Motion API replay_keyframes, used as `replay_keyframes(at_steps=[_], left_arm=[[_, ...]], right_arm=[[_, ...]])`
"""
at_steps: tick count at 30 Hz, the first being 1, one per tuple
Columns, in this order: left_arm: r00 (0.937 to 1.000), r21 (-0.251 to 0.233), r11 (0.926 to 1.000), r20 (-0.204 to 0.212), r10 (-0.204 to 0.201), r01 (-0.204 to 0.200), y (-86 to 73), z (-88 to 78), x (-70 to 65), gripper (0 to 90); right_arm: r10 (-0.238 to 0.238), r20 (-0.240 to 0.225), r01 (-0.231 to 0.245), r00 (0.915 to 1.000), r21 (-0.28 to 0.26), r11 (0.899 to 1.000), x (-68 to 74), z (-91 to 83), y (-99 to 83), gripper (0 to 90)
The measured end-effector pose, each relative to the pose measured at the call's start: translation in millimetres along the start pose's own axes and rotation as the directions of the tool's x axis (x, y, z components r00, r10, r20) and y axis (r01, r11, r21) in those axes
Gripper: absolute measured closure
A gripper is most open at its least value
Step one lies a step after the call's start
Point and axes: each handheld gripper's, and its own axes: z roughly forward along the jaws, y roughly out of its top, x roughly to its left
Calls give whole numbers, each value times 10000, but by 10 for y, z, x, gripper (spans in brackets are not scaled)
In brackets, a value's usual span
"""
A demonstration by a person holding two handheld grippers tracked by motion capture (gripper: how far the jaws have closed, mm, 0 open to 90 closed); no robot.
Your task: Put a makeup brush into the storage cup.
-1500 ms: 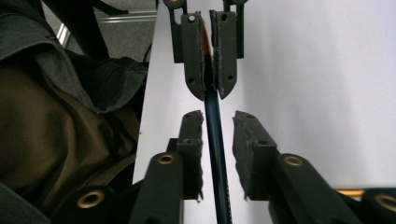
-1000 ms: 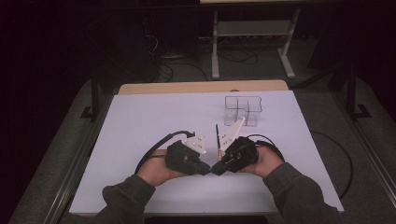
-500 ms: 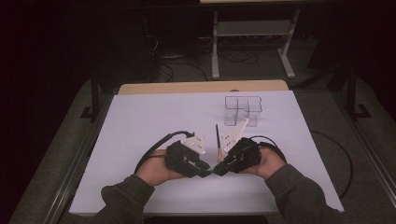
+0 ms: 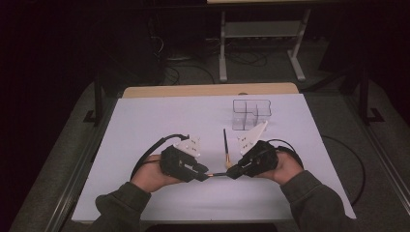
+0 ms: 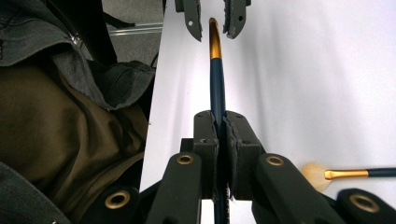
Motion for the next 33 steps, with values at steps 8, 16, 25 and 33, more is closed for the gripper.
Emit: replay_keyframes(at_steps=[8,16,25,33], left_arm=[[10000,24,10000,-43,-54,54,-57,-5,10,726],[9999,-6,10000,-142,-49,49,-40,19,8,746],[10000,-24,10000,-71,23,-23,-29,20,11,819],[9996,45,9997,-108,244,-243,-9,12,-15,838]], right_arm=[[15,117,-14,9999,-144,9999,8,-54,-18,829],[7,132,-3,9999,-270,9996,15,-78,-28,829],[-75,258,83,9996,-322,9994,21,-83,-29,829],[-89,170,95,9998,-374,9993,23,-74,-49,829]])
